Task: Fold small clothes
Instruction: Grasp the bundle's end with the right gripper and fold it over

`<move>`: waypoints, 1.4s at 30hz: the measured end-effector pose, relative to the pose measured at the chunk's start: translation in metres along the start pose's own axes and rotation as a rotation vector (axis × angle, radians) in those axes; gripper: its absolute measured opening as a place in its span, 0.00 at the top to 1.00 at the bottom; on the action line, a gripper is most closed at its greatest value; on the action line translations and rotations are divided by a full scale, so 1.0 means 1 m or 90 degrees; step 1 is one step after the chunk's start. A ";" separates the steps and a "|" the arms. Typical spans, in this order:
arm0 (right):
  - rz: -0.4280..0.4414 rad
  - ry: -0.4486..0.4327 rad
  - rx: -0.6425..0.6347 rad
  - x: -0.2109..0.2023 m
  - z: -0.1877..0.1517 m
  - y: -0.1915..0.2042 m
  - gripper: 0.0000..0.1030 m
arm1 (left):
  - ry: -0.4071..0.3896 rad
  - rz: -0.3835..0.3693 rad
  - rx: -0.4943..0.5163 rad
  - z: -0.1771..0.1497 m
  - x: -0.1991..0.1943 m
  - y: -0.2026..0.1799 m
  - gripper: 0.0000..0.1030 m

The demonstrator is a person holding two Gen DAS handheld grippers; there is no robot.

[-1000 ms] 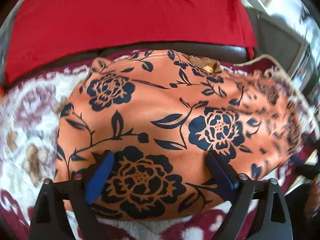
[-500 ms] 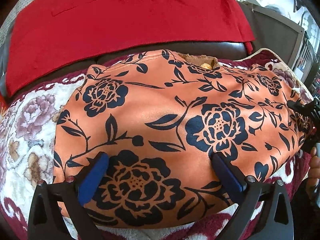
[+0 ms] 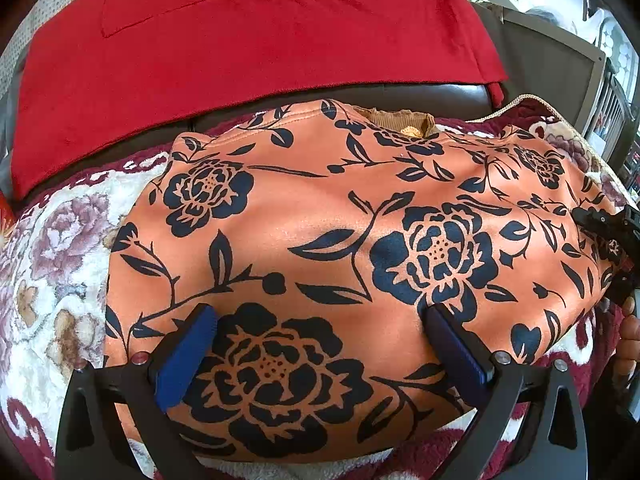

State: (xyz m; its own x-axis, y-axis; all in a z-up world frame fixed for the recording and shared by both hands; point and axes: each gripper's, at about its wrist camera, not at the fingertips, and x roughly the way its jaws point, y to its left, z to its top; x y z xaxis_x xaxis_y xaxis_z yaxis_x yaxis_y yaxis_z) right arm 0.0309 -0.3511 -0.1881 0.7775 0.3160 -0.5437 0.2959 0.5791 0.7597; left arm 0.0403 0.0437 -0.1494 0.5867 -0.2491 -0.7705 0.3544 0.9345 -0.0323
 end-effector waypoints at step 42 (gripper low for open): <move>0.030 -0.011 -0.329 0.024 -0.054 0.241 0.72 | -0.017 0.171 -0.377 0.029 -0.032 0.236 0.00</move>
State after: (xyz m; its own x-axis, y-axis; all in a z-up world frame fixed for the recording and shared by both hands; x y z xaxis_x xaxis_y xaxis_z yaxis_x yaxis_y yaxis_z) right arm 0.0913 -0.1638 -0.0377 0.7936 0.3415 -0.5036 -0.0492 0.8610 0.5063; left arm 0.1262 0.2645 -0.1145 0.6193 0.0138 -0.7850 -0.2638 0.9454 -0.1915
